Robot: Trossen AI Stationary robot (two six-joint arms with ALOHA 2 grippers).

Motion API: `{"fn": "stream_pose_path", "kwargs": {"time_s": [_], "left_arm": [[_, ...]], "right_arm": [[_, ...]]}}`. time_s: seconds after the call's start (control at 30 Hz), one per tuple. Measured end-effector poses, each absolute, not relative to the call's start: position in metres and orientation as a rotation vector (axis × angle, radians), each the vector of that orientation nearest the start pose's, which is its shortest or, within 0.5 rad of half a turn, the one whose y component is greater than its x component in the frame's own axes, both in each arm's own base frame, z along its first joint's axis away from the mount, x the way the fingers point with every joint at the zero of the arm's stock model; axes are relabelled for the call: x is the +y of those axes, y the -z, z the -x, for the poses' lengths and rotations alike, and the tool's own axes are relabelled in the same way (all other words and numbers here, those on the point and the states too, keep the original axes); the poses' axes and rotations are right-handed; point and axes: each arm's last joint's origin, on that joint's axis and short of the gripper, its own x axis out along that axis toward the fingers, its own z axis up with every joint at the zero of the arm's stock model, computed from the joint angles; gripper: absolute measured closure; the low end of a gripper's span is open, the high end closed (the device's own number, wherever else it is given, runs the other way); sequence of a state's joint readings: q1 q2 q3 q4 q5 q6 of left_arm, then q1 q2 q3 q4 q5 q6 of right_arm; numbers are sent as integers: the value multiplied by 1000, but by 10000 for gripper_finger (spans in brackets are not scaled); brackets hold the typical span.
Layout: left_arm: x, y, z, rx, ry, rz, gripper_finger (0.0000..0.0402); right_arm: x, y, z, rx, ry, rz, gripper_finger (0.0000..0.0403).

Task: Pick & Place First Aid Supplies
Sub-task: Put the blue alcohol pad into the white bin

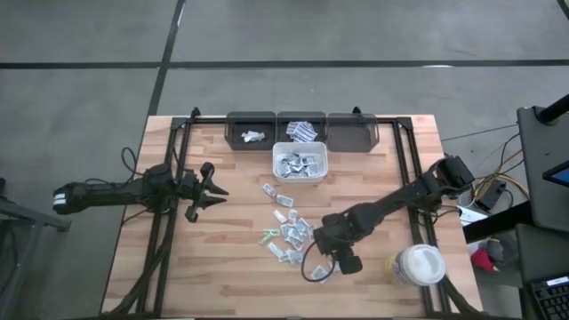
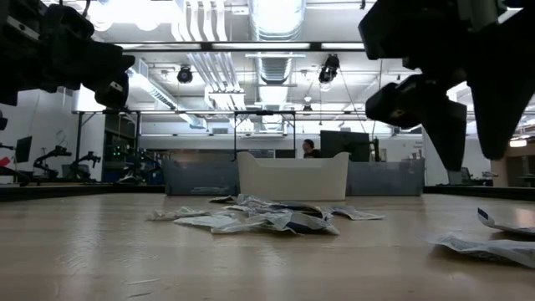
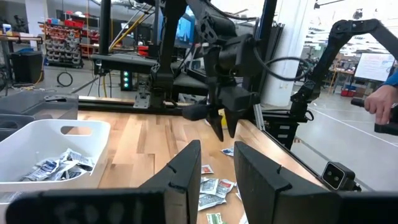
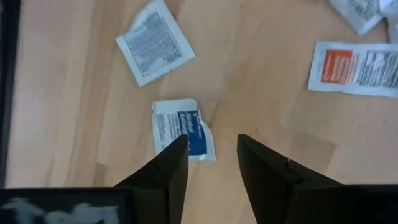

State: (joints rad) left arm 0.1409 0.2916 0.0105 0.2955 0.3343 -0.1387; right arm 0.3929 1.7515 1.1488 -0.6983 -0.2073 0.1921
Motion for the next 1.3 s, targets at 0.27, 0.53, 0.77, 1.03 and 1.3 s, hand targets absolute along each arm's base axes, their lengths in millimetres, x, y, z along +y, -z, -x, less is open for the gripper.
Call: {"fn": "stream_pose_path", "kwargs": {"time_s": [0.27,0.53,0.77,1.03,1.3], "left_arm": [[7,-170,-114,0,194,135,307],[7,-170,-115,2,194,135,307],[7,-170,-115,8,194,139,307],[7,-170,-115,13,194,182,307],[7,-170,-115,14,194,190,307]], "right_arm": [[135,-172,-297,1343,-395,-38,254],[144,-151,-298,1403,-382,-38,268],[152,-125,-311,1494,-307,-49,291],[156,-117,-321,1561,-235,12,354],[153,-132,-325,1527,-171,52,394]]}}
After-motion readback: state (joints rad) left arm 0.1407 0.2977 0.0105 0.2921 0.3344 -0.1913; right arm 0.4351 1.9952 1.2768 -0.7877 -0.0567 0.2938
